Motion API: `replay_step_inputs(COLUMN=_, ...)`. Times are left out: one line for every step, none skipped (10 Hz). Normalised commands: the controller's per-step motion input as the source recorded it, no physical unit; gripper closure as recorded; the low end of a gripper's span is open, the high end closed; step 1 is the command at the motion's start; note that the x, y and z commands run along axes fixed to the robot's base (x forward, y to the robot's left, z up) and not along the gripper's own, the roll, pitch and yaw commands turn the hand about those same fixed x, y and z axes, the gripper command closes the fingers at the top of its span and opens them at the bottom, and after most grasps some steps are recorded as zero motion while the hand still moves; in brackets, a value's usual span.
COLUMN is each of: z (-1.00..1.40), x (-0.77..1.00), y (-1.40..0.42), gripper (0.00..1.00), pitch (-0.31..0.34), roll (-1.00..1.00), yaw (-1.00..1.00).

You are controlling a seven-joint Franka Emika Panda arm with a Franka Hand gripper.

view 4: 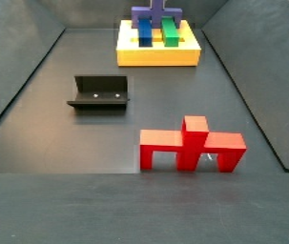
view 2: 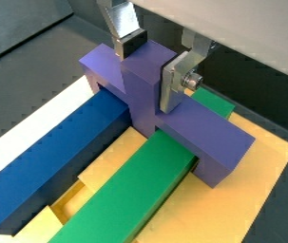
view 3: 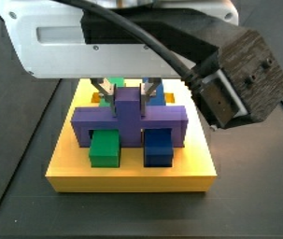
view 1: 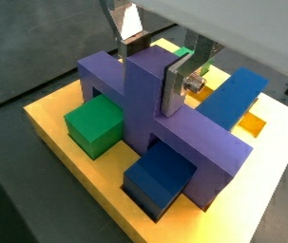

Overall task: Pick up the purple object. Move up. Place the purple object on the fixture. Regrasp the purple object. Move to above the board. Insert the purple object.
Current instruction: Insert the purple object.

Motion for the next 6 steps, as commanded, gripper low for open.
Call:
replay_step_inputs(z=-0.37, x=0.26, y=-0.14, gripper=1.00, pitch=0.171, roll=0.40, yaw=0.00)
replay_step_inputs(z=-0.67, x=0.35, y=-0.14, gripper=1.00, pitch=0.157, roll=0.25, yaw=0.00)
replay_step_inputs(z=-0.57, x=0.32, y=-0.07, gripper=1.00, pitch=0.170, roll=0.30, yaw=0.00)
replay_step_inputs(z=-0.34, x=0.10, y=-0.04, gripper=1.00, pitch=0.081, roll=0.20, yaw=0.00)
replay_step_inputs(z=0.00, x=0.00, y=0.00, gripper=1.00, pitch=0.000, roll=0.02, yaw=0.00)
replay_step_inputs(z=0.00, x=0.00, y=0.00, gripper=1.00, pitch=0.000, roll=0.00, yaw=0.00)
